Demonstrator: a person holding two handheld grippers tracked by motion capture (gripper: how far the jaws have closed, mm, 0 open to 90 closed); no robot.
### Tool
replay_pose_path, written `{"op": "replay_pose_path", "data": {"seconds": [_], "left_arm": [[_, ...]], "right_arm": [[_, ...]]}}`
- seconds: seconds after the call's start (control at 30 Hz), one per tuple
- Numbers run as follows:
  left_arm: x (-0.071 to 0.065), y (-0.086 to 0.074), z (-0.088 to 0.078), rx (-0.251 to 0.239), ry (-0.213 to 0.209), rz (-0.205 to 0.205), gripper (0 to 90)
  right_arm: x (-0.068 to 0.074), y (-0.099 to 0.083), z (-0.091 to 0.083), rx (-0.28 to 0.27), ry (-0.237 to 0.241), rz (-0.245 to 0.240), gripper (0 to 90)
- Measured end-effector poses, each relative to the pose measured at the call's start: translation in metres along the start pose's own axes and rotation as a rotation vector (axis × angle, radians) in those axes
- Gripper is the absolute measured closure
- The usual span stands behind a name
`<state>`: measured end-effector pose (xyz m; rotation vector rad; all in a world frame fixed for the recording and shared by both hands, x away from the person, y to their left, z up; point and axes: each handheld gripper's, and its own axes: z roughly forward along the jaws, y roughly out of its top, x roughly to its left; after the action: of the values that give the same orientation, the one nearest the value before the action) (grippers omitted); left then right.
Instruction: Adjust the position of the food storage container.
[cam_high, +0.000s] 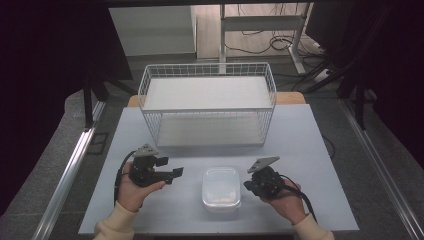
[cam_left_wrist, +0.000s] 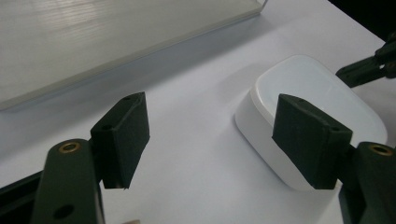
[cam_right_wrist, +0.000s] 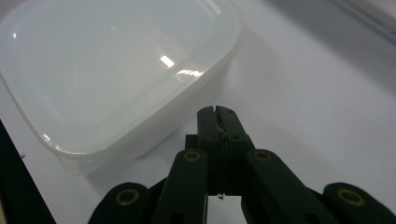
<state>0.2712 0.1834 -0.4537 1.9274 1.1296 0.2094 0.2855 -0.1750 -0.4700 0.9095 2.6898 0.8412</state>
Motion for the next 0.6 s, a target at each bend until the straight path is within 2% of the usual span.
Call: {"op": "replay_pose_path", "data": {"seconds": [0.07,0.2,0.23,0.37,0.6], "left_arm": [[-0.001,0.0,0.001,0.001,-0.004,-0.001,26.9],[-0.004,-0.001,0.006,0.012,-0.011,0.0,26.7],[-0.004,-0.002,0.006,0.014,-0.011,0.0,26.6],[-0.005,-0.002,0.008,0.015,-0.018,-0.009,26.3],[-0.009,-0.002,0.009,0.006,-0.046,-0.034,25.7]], "right_arm": [[-0.003,-0.003,-0.006,-0.03,-0.007,0.024,85.7],[-0.014,-0.009,-0.018,-0.12,-0.009,0.105,53.5],[-0.015,-0.01,-0.02,-0.135,-0.005,0.122,49.2],[-0.02,-0.012,-0.025,-0.181,0.01,0.165,37.4],[-0.021,-0.012,-0.024,-0.221,0.025,0.216,27.8]]}}
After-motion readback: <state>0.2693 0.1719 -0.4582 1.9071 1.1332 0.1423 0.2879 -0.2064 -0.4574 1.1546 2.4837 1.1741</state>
